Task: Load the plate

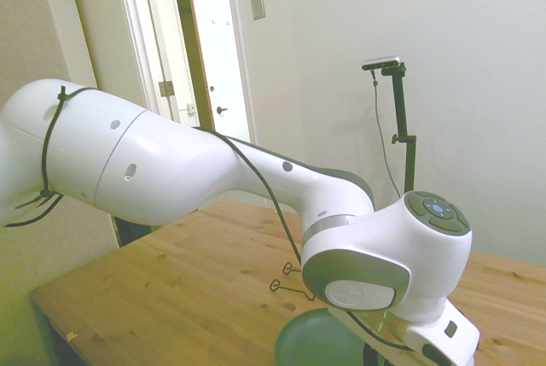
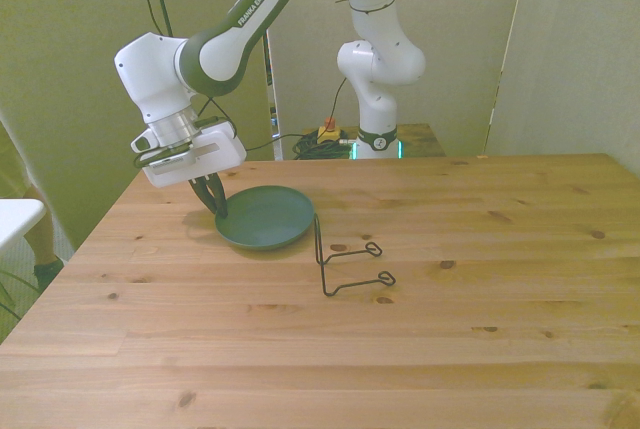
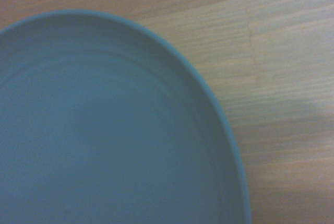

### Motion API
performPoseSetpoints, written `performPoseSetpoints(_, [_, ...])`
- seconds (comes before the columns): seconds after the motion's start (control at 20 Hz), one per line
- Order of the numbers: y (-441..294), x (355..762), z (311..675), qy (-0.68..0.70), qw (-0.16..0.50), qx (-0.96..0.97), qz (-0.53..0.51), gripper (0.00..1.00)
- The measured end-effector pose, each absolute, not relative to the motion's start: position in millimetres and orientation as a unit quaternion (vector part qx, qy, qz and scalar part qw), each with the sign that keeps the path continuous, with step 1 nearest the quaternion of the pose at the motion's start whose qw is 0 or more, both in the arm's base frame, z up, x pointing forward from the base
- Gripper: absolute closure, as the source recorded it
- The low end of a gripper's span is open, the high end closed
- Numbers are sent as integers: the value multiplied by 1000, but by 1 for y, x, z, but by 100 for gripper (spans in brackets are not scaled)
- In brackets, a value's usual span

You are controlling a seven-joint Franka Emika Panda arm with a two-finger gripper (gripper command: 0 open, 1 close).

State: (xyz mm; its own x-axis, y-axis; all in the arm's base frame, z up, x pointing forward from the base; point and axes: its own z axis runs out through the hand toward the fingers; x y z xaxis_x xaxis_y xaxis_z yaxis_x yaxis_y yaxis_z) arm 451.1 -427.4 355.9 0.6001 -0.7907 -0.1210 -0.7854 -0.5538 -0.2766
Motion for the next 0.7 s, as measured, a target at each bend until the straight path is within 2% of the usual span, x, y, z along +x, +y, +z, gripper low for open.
performPoseSetpoints(0.3, [-415, 457, 397, 455, 124, -881, -43, 100])
performPoseSetpoints(0.7, [-360, 439, 511, 453, 46, -880, -137, 100])
